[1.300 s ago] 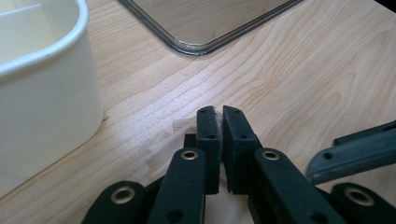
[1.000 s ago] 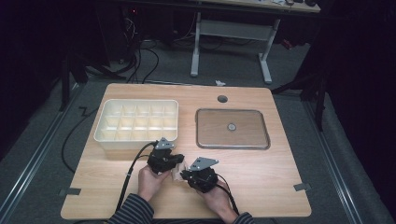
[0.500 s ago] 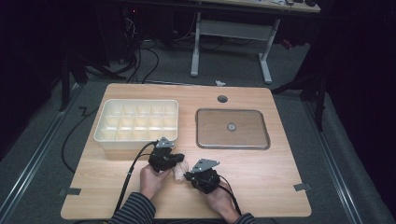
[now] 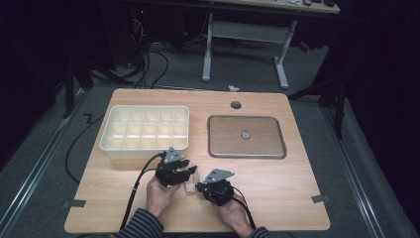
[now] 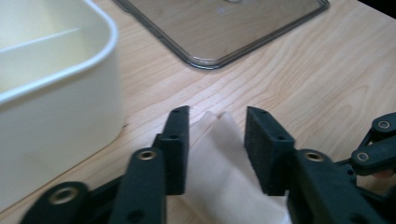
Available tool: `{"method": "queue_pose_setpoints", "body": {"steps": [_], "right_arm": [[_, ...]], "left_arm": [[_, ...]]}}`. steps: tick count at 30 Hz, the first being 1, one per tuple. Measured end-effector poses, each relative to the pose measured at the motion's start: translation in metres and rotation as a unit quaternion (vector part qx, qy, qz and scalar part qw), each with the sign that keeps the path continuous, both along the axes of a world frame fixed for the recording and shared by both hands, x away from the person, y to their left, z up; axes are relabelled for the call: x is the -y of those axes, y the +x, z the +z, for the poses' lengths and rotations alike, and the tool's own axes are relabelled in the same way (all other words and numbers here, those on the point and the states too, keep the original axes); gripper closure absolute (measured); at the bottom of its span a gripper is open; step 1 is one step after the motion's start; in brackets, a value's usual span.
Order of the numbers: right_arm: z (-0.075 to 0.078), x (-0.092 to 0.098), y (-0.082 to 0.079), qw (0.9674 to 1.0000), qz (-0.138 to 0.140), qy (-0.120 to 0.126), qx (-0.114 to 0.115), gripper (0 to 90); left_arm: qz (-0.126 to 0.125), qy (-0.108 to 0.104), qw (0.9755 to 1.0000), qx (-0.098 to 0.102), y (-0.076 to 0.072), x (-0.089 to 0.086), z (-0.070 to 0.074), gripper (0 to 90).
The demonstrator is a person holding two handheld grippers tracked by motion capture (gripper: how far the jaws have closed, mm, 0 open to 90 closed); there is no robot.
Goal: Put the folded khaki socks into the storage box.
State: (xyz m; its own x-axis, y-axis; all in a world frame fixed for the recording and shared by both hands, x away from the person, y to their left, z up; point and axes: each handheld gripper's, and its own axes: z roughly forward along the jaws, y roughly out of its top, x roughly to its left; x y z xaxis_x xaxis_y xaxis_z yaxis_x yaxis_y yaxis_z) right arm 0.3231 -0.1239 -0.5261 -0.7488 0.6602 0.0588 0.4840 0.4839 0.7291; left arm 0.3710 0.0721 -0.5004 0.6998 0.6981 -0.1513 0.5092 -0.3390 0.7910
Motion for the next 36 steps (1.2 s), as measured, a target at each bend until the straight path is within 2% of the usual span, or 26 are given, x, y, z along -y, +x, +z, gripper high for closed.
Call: {"method": "queue_pose_setpoints", "body": {"steps": [3,6,9,11,13,15,17,23,29,36], "right_arm": [[-0.001,0.000,0.001,1.0000,-0.001,0.003,0.001,86.8],[-0.001,0.000,0.001,1.0000,-0.005,0.004,-0.002,86.6],[-0.001,-0.001,0.002,1.0000,-0.006,0.004,-0.001,86.4],[-0.001,-0.001,0.002,1.0000,-0.007,0.005,-0.004,86.2],[-0.001,-0.001,0.003,1.0000,-0.006,0.006,-0.003,86.2],[-0.002,-0.001,0.004,1.0000,-0.005,0.007,-0.002,86.1],[-0.002,-0.002,0.004,1.0000,-0.005,0.005,-0.001,86.1],[-0.003,-0.002,0.006,1.0000,-0.006,0.003,-0.003,86.0],[-0.003,-0.004,0.008,0.9999,-0.010,-0.002,-0.004,86.0],[-0.004,-0.006,0.011,1.0000,-0.007,-0.006,-0.001,86.0]], "left_arm": [[0.025,0.012,0.9996,-0.006,-0.009,-0.007,-0.002,49.2],[0.033,0.015,0.9992,-0.016,-0.019,-0.009,-0.006,44.9],[0.039,0.010,0.9989,-0.024,-0.030,-0.009,-0.009,42.5],[0.043,0.004,0.9988,-0.022,-0.036,-0.007,-0.009,41.6],[0.046,0.011,0.9986,-0.022,-0.038,-0.004,-0.009,40.7],[0.051,0.028,0.9982,-0.014,-0.039,-0.001,-0.010,41.5],[0.055,0.033,0.9977,-0.021,-0.037,0.000,-0.012,42.2],[0.063,0.021,0.9973,-0.033,-0.032,-0.002,-0.017,41.1],[0.067,0.022,0.9970,-0.033,-0.028,-0.003,-0.017,41.5],[0.067,0.028,0.9961,-0.050,-0.022,-0.003,-0.020,41.9]]}}
